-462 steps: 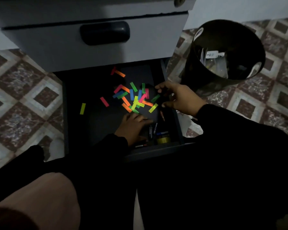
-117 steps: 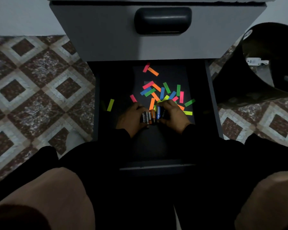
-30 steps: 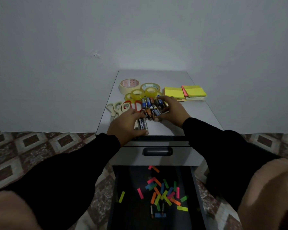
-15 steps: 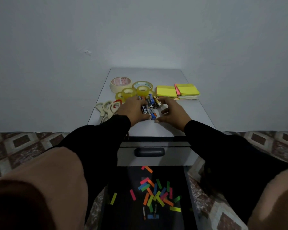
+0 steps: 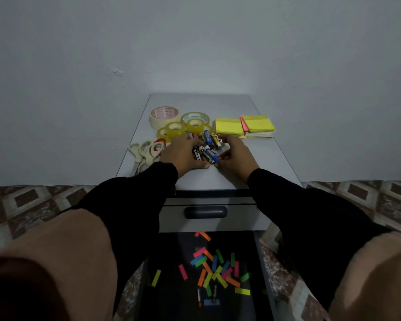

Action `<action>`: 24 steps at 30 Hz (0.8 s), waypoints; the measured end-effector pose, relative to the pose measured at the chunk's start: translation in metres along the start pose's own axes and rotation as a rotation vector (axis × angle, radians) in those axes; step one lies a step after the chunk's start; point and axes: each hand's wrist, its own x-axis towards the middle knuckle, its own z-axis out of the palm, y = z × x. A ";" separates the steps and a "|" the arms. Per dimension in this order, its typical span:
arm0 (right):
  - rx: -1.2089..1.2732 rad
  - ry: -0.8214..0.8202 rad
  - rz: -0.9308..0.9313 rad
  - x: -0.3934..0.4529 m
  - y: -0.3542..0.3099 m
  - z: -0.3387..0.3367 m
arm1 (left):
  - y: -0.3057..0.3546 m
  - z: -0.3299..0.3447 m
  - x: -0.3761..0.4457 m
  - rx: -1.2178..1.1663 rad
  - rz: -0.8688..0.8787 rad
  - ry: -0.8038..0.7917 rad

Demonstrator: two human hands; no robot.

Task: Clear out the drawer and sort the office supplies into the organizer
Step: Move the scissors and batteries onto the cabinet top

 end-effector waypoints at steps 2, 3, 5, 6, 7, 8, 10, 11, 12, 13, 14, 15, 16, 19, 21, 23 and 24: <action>-0.004 0.014 0.001 0.001 0.000 0.001 | -0.001 0.001 0.000 -0.005 0.001 0.002; -0.005 0.024 0.001 0.001 0.000 0.001 | -0.001 0.001 0.000 -0.006 0.002 0.000; -0.002 0.035 0.004 0.000 -0.002 0.001 | 0.000 0.001 -0.001 -0.009 0.002 -0.004; 0.002 0.033 0.005 -0.001 -0.003 0.000 | 0.000 0.000 -0.001 -0.011 0.001 -0.002; 0.007 0.027 0.008 -0.001 -0.003 -0.001 | 0.001 -0.001 -0.002 -0.010 0.002 0.002; 0.008 0.019 0.010 -0.003 -0.004 -0.002 | 0.001 -0.003 -0.004 -0.005 0.004 0.007; -0.006 0.010 0.005 -0.008 -0.008 -0.006 | 0.002 -0.007 -0.009 0.011 0.014 0.019; -0.018 0.008 -0.003 -0.012 -0.011 -0.009 | 0.003 -0.010 -0.014 0.014 0.025 0.029; -0.031 0.003 -0.014 -0.018 -0.014 -0.012 | 0.004 -0.014 -0.020 0.004 0.035 0.040; -0.046 -0.002 -0.029 -0.025 -0.017 -0.015 | 0.005 -0.018 -0.027 -0.020 0.049 0.058; -0.063 -0.006 -0.048 -0.033 -0.021 -0.019 | 0.006 -0.021 -0.036 -0.052 0.070 0.081; -0.076 -0.010 -0.070 -0.043 -0.024 -0.023 | 0.007 -0.023 -0.048 -0.087 0.096 0.105; -0.090 -0.018 -0.096 -0.055 -0.027 -0.027 | 0.008 -0.025 -0.061 -0.127 0.123 0.132; -0.143 -0.081 -0.169 -0.096 -0.029 -0.035 | 0.005 -0.019 -0.109 -0.225 0.260 0.246; -0.148 -0.143 -0.190 -0.125 -0.024 -0.035 | 0.004 -0.005 -0.142 -0.201 0.326 0.283; -0.170 -0.201 -0.189 -0.149 -0.014 -0.031 | 0.001 0.013 -0.171 -0.223 0.302 0.210; -0.183 -0.220 -0.177 -0.159 -0.007 -0.027 | -0.001 0.025 -0.184 -0.248 0.285 0.169</action>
